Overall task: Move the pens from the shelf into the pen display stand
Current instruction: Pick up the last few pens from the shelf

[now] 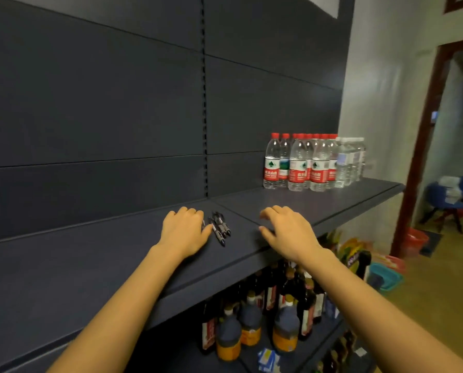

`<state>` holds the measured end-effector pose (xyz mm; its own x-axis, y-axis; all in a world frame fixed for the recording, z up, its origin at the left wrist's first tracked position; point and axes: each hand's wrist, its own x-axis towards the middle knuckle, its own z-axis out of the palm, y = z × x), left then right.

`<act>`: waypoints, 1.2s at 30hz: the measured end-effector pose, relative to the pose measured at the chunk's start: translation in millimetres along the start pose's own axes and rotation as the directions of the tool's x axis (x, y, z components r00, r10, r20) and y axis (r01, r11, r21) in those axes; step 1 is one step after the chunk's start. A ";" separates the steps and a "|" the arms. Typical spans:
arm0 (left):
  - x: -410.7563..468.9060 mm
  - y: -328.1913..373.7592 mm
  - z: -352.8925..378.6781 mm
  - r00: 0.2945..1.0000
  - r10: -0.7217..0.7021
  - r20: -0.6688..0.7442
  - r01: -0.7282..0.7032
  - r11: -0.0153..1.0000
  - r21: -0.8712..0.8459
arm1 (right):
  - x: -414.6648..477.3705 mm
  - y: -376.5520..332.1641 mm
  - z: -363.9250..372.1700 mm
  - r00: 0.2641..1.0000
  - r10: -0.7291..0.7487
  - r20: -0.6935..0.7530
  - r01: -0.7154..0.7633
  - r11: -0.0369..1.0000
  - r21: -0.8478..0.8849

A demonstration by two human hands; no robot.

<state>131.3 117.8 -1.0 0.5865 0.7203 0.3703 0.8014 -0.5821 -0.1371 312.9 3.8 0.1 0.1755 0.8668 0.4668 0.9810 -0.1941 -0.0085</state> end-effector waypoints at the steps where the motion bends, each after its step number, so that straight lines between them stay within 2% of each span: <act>1: 2.5 0.7 1.8 0.999 -0.044 0.007 0.044 0.999 0.003 | 8.1 4.7 4.3 0.999 -0.035 0.011 0.035 0.999 0.019; 7: 9.4 8.8 12.7 0.970 -0.239 0.040 0.237 0.970 0.045 | 49.7 24.7 28.0 0.978 -0.206 0.023 0.202 0.973 0.111; 12: 19.4 10.5 12.6 0.939 -0.341 0.044 0.339 0.940 0.046 | 79.8 18.8 47.4 0.954 -0.298 0.028 0.287 0.939 0.191; 15: 32.8 16.4 16.6 0.923 -0.379 0.069 0.381 0.925 -0.011 | 96.7 20.1 55.9 0.948 -0.316 0.020 0.305 0.928 0.214; 19: 58.1 35.3 24.9 0.884 -0.438 0.165 0.455 0.887 -0.079 | 110.2 30.7 66.0 0.947 -0.320 0.031 0.305 0.925 0.227; 25: 87.9 50.8 25.3 0.763 -0.546 0.346 0.598 0.800 -0.055 | 127.2 41.9 70.7 0.936 -0.351 0.029 0.332 0.905 0.265; 31: 92.6 49.9 19.0 0.696 -0.619 0.364 0.676 0.736 -0.041 | 134.0 37.4 68.2 0.905 -0.426 0.000 0.405 0.860 0.311; 36: 86.0 49.7 27.1 0.720 -0.629 0.294 0.663 0.749 -0.020 | 130.3 35.9 68.5 0.890 -0.456 -0.013 0.435 0.839 0.328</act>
<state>224.8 161.0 -0.9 -0.0478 0.9954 0.0826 0.9864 0.0340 0.1609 376.7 141.2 0.1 -0.2926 0.8540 0.4303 0.9262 0.3649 -0.0944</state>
